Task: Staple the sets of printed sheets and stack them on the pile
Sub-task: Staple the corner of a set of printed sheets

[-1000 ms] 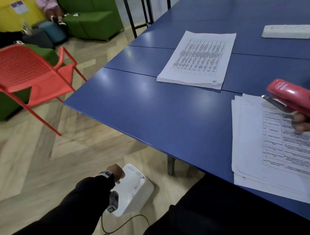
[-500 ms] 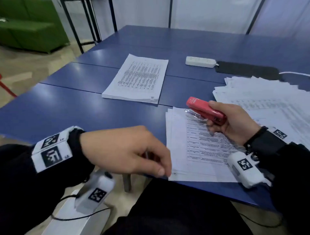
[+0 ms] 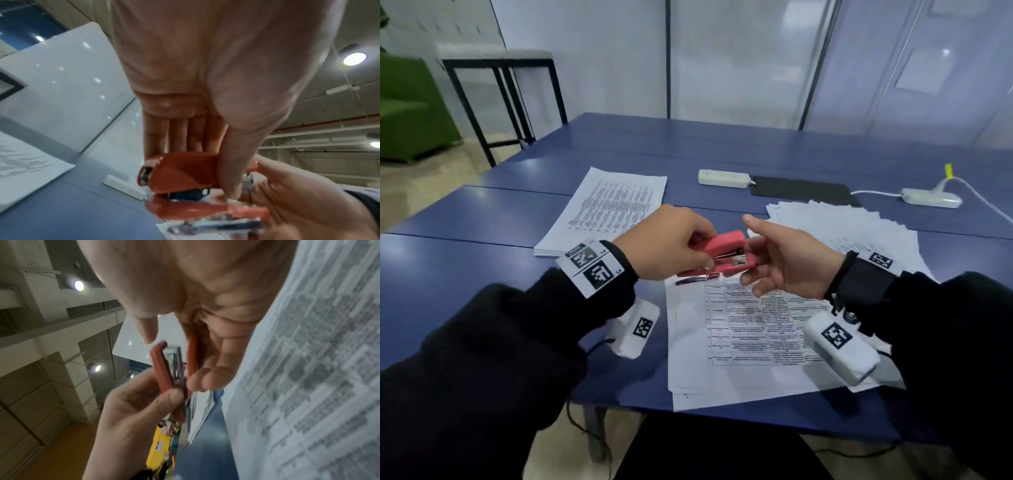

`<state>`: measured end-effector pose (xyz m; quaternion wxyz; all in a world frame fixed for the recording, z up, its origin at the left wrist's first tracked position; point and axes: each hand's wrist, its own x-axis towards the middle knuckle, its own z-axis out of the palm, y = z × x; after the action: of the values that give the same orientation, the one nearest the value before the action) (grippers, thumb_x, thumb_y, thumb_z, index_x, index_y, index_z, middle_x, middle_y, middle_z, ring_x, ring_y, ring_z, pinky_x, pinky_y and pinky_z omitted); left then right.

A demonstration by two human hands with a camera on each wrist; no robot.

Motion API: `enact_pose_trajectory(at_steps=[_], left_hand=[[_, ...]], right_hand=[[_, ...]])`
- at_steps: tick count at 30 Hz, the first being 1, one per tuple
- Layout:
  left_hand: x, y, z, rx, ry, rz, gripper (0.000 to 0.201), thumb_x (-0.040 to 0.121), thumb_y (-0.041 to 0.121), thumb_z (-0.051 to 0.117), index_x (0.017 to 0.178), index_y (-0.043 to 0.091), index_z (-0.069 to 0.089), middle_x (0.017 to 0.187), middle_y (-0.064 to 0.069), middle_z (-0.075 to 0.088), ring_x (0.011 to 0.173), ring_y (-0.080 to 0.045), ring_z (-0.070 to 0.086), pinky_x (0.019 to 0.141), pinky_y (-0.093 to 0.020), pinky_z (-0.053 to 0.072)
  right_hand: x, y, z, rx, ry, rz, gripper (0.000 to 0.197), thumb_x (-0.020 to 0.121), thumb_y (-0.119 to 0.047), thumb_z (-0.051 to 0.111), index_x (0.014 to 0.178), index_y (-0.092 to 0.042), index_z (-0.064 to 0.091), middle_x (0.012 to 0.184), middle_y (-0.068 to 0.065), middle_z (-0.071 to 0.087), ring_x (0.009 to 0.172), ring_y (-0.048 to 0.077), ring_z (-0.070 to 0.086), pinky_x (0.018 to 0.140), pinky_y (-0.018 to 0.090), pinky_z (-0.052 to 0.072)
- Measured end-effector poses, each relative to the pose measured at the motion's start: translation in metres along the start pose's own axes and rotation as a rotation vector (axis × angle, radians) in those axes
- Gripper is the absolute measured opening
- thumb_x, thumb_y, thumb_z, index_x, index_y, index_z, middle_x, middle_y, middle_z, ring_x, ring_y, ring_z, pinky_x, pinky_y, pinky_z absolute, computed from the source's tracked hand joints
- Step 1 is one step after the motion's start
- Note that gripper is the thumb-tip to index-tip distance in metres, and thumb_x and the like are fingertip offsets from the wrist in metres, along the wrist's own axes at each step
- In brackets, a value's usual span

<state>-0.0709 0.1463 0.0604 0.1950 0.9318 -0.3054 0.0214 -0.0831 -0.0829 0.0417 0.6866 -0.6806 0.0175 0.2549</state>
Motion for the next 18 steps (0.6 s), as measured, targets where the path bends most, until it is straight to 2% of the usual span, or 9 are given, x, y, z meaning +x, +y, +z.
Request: enact_pose_trajectory(at_steps=[2, 3, 5, 6, 9, 11, 14, 16, 18], left_hand=[[-0.011, -0.020, -0.008, -0.004, -0.056, -0.072, 0.019, 0.082, 0.033, 0.084, 0.097, 0.026, 0.075, 0.076, 0.012, 0.068, 0.070, -0.004, 0.061, 0.068, -0.025, 0.048], [-0.018, -0.032, -0.011, -0.003, -0.087, -0.113, 0.018, 0.082, 0.033, 0.084, 0.095, 0.027, 0.074, 0.075, 0.013, 0.068, 0.067, 0.000, 0.060, 0.065, -0.022, 0.046], [-0.033, -0.054, -0.016, 0.015, -0.125, -0.194, 0.016, 0.081, 0.032, 0.085, 0.089, 0.029, 0.071, 0.075, 0.012, 0.068, 0.062, 0.002, 0.058, 0.060, -0.020, 0.043], [-0.041, -0.063, -0.017, 0.025, -0.133, -0.230, 0.017, 0.081, 0.031, 0.085, 0.088, 0.030, 0.070, 0.076, 0.012, 0.068, 0.062, 0.002, 0.058, 0.060, -0.020, 0.043], [-0.059, -0.084, -0.018, 0.041, -0.144, -0.313, 0.019, 0.079, 0.027, 0.085, 0.088, 0.029, 0.068, 0.073, 0.013, 0.066, 0.061, 0.008, 0.059, 0.061, -0.020, 0.045], [-0.066, -0.093, -0.016, 0.077, -0.138, -0.344, 0.021, 0.077, 0.025, 0.085, 0.088, 0.028, 0.067, 0.071, 0.015, 0.063, 0.060, 0.005, 0.058, 0.060, -0.019, 0.043], [-0.071, -0.102, -0.011, 0.146, -0.136, -0.364, 0.025, 0.076, 0.027, 0.085, 0.092, 0.030, 0.065, 0.080, 0.014, 0.061, 0.072, 0.000, 0.054, 0.059, -0.013, 0.035], [-0.072, -0.105, -0.006, 0.178, -0.184, -0.366, 0.027, 0.078, 0.028, 0.083, 0.100, 0.031, 0.067, 0.088, 0.014, 0.063, 0.081, -0.008, 0.055, 0.063, -0.012, 0.035], [-0.073, -0.106, -0.005, 0.158, -0.215, -0.373, 0.033, 0.079, 0.028, 0.084, 0.106, 0.033, 0.067, 0.096, 0.011, 0.066, 0.091, -0.014, 0.059, 0.073, -0.020, 0.044]], right_hand=[[0.006, -0.002, -0.011, -0.170, 0.076, -0.049, 0.050, 0.095, -0.051, 0.062, 0.104, -0.003, 0.074, 0.091, 0.013, 0.075, 0.075, 0.024, 0.069, 0.062, 0.033, 0.056], [0.010, -0.002, -0.016, -0.312, 0.134, -0.099, 0.043, 0.096, -0.047, 0.066, 0.103, -0.006, 0.077, 0.093, 0.008, 0.077, 0.080, 0.022, 0.068, 0.066, 0.033, 0.054], [0.020, -0.001, -0.026, -0.699, 0.238, -0.193, 0.025, 0.091, -0.041, 0.075, 0.100, -0.017, 0.079, 0.094, -0.005, 0.075, 0.089, 0.017, 0.066, 0.074, 0.028, 0.049], [0.025, 0.000, -0.029, -0.919, 0.245, -0.198, 0.025, 0.088, -0.041, 0.079, 0.103, -0.022, 0.077, 0.099, -0.009, 0.073, 0.094, 0.015, 0.066, 0.078, 0.026, 0.046], [0.041, 0.008, -0.029, -1.435, 0.094, -0.046, 0.059, 0.077, -0.053, 0.086, 0.125, -0.027, 0.064, 0.116, -0.010, 0.064, 0.102, 0.015, 0.059, 0.085, 0.029, 0.045], [0.051, 0.011, -0.026, -1.560, 0.066, -0.014, 0.078, 0.067, -0.060, 0.088, 0.132, -0.031, 0.057, 0.124, -0.008, 0.061, 0.106, 0.017, 0.058, 0.092, 0.035, 0.049], [0.058, 0.003, -0.020, -1.579, 0.067, 0.058, 0.089, 0.056, -0.061, 0.093, 0.130, -0.034, 0.051, 0.121, -0.010, 0.062, 0.107, 0.019, 0.060, 0.096, 0.041, 0.052], [0.058, -0.002, -0.018, -1.591, 0.040, 0.103, 0.077, 0.057, -0.055, 0.095, 0.118, -0.026, 0.058, 0.107, -0.009, 0.065, 0.100, 0.020, 0.062, 0.087, 0.036, 0.053], [0.055, -0.003, -0.019, -1.583, 0.007, 0.106, 0.051, 0.062, -0.046, 0.096, 0.095, -0.022, 0.066, 0.087, -0.009, 0.068, 0.086, 0.019, 0.065, 0.072, 0.030, 0.052]])
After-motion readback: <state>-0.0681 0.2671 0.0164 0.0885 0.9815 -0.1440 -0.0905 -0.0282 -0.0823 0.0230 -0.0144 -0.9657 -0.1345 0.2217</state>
